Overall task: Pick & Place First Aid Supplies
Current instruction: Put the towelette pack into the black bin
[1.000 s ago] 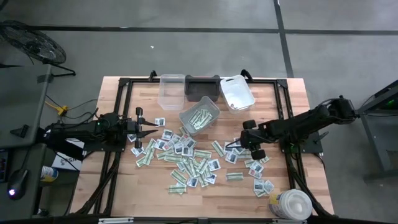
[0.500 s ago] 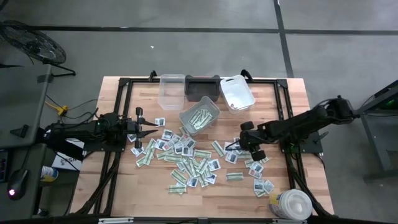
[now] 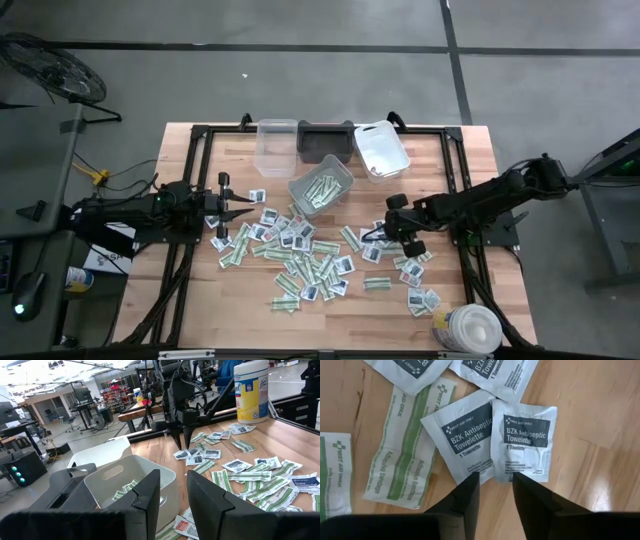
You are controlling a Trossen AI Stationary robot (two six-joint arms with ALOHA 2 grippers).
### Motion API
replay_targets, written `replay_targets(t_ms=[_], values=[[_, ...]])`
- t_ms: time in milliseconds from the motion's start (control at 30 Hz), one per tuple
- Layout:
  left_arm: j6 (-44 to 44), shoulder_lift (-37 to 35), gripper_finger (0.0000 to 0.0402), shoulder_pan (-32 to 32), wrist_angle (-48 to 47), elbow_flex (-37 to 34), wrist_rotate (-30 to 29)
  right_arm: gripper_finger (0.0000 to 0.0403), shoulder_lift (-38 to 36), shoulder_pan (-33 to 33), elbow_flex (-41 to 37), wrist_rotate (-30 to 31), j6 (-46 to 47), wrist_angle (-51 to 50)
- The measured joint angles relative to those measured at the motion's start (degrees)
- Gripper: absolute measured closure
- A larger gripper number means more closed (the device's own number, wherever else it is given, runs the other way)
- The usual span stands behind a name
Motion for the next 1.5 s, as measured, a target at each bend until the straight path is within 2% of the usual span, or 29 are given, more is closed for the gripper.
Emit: replay_targets(t_ms=[200,433,700,867,1233,1500], values=[[-0.01,0.02,0.0305,-0.01,0.01,0.02,0.0,0.0349,0.0,0.0,0.0,0.0,0.7,0.01],[-0.01,0.01,0.0305,0.01,0.01,0.01,0.01,0.0399,0.0,0.0,0.04,-0.11,5.85,0.06],[-0.01,0.0,0.0305,0.0,0.01,0.02,0.0,0.0402,-0.22,0.0,2.81,-0.38,13.26,-2.0],[0.02,0.0,0.0305,0.0,0.01,0.0,0.0,0.0402,-0.24,0.0,6.4,0.51,13.55,-4.66],[0.02,0.0,0.0305,0.0,0.0,0.02,0.0,0.0403,-0.26,-0.11,14.91,9.11,13.22,-10.48],[0.01,0.0,0.0305,-0.01,-0.01,0.02,0.0,0.0403,-0.26,-4.3,22.4,14.87,7.66,-12.04]])
